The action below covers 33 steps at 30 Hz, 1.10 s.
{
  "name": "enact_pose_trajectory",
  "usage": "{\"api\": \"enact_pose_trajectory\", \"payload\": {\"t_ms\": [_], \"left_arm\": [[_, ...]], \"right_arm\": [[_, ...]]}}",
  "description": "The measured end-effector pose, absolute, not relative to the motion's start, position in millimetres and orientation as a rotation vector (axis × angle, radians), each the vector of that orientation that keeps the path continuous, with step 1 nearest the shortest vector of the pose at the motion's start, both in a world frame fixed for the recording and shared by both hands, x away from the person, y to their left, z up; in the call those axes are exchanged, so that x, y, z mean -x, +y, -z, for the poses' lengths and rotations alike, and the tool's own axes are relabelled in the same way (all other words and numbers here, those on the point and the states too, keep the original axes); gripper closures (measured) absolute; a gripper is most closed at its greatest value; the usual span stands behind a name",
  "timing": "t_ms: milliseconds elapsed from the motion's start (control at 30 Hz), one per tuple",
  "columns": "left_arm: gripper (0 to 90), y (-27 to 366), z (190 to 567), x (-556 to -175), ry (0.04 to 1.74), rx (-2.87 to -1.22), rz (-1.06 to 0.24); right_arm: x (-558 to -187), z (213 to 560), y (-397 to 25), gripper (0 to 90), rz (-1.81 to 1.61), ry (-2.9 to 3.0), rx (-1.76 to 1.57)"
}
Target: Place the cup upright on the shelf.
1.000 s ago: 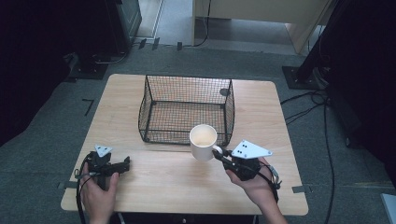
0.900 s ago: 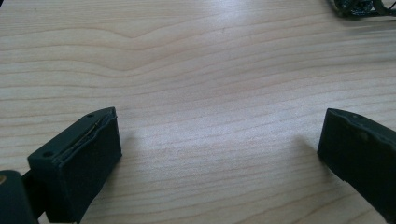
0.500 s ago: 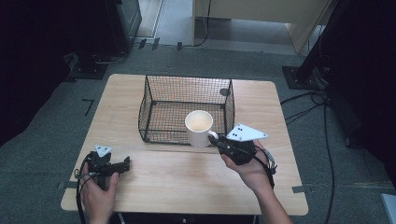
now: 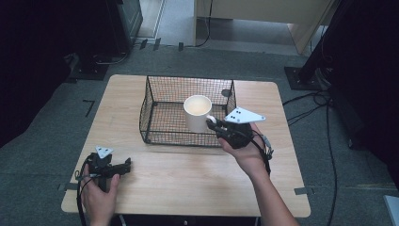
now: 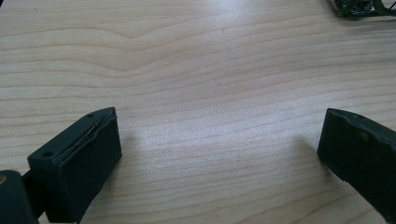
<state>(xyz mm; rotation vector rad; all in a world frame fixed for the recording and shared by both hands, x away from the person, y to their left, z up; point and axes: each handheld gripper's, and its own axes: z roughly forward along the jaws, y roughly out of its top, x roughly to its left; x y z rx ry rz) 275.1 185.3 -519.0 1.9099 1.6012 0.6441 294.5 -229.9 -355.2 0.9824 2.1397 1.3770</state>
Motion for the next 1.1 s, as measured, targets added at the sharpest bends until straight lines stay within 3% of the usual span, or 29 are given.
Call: {"api": "enact_pose_trajectory", "payload": {"t_ms": [1100], "left_arm": [[0.0, 185, 519, -275, 1.599, -1.912, -0.646]], "right_arm": [[-394, 378, -191, 80.9, -1.371, 2.13, -1.041]]}}
